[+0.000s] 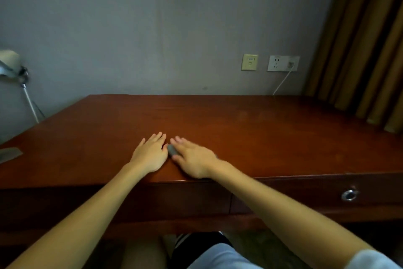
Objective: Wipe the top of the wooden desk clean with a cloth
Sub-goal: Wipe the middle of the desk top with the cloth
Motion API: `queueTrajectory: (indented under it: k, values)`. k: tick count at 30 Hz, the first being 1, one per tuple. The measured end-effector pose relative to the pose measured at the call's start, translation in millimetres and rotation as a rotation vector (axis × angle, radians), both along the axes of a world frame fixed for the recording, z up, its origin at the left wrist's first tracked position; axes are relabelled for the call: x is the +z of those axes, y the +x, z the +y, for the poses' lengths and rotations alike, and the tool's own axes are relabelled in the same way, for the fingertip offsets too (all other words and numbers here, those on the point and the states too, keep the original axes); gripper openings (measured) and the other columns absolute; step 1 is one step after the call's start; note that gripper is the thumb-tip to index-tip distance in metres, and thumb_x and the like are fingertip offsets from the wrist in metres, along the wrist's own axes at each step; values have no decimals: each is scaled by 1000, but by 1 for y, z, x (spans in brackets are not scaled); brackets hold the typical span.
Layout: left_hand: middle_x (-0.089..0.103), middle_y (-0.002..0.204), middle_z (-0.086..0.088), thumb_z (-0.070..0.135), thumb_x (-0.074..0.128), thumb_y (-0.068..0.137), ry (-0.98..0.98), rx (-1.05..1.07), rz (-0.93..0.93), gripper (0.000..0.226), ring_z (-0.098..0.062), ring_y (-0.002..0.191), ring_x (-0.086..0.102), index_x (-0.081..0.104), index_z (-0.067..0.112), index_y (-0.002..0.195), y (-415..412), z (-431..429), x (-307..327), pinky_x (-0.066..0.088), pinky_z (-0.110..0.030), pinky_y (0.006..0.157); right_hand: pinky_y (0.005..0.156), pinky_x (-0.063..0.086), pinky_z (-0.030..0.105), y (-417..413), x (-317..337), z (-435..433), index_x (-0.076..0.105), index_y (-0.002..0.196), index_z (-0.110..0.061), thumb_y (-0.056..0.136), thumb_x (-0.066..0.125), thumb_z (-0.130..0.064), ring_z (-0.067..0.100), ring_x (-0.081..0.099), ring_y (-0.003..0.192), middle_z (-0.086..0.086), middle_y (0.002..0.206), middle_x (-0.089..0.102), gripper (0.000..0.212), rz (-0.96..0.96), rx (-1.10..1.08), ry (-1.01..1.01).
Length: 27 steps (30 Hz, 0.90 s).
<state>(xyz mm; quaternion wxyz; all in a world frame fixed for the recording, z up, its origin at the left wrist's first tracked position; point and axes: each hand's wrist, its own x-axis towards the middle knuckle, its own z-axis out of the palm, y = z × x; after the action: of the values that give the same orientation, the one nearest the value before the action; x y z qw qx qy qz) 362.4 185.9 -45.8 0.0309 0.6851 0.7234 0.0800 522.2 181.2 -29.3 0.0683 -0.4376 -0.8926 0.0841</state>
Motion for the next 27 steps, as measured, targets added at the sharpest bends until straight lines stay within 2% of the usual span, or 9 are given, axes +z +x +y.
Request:
queueTrajectory:
  k: [4, 6, 8, 12, 14, 17, 20, 24, 27]
  values:
    - [7, 161, 1, 32, 19, 105, 3, 2, -1, 52, -13, 148, 5, 12, 17, 154, 1, -1, 0, 5, -35, 119, 113, 1, 18, 41, -1, -38, 7, 153, -23, 103, 31, -35, 8, 4, 147, -5, 160, 5, 56, 22, 149, 8]
    - [7, 161, 1, 34, 18, 105, -4, 2, 1, 52, -14, 148, 5, 11, 17, 154, 1, -1, 1, 5, -35, 119, 107, -2, 9, 76, 0, -41, 8, 152, -25, 103, 32, -34, 3, 3, 146, -9, 159, 5, 56, 31, 115, 7]
    - [6, 161, 1, 34, 17, 105, -18, -3, 4, 52, -14, 148, 4, 9, 18, 154, 1, -2, 1, 4, -35, 119, 105, -2, 8, 110, 3, -26, 10, 152, -25, 103, 33, -33, 2, 5, 145, -8, 159, 6, 55, 36, 6, -21]
    - [4, 161, 1, 34, 15, 105, -28, 0, 5, 53, -14, 148, 3, 8, 18, 154, 1, -2, 1, 3, -35, 120, 114, 9, 22, 154, 6, 31, 14, 152, -25, 102, 34, -37, 9, 11, 146, -6, 159, 11, 55, 44, -219, -66]
    - [4, 161, 1, 34, 16, 105, -24, 2, 3, 53, -14, 148, 3, 8, 17, 154, 2, -2, 1, 3, -35, 120, 116, 16, 31, 153, 6, 55, 16, 152, -24, 101, 33, -40, 12, 15, 146, -4, 159, 13, 56, 33, -291, -24]
    - [5, 161, 1, 34, 17, 105, -18, 2, -3, 53, -14, 148, 4, 9, 17, 154, 1, -2, 1, 4, -35, 120, 115, 20, 34, 125, 8, 77, 15, 152, -21, 101, 32, -43, 15, 18, 146, -1, 159, 14, 58, 11, -340, 8]
    - [6, 161, 2, 35, 17, 105, -11, 4, -8, 53, -14, 148, 5, 10, 17, 154, 2, -3, 1, 4, -35, 120, 117, 17, 35, 79, 11, 79, 13, 152, -21, 102, 29, -43, 16, 15, 146, -1, 160, 11, 58, -14, -270, -2]
    - [8, 161, 2, 33, 19, 104, 0, 15, -19, 53, -14, 148, 6, 11, 17, 154, 2, -2, 1, 5, -35, 120, 118, 11, 33, 14, 9, 46, 10, 152, -24, 102, 29, -40, 12, 9, 147, -5, 160, 7, 56, -37, -27, -25]
    - [8, 161, 2, 30, 20, 104, 12, 16, -30, 52, -13, 148, 6, 12, 17, 154, 2, -3, 0, 5, -34, 120, 117, 7, 25, 12, 2, 9, 9, 152, -24, 103, 29, -38, 7, 6, 146, -7, 160, 7, 55, -28, 145, -4]
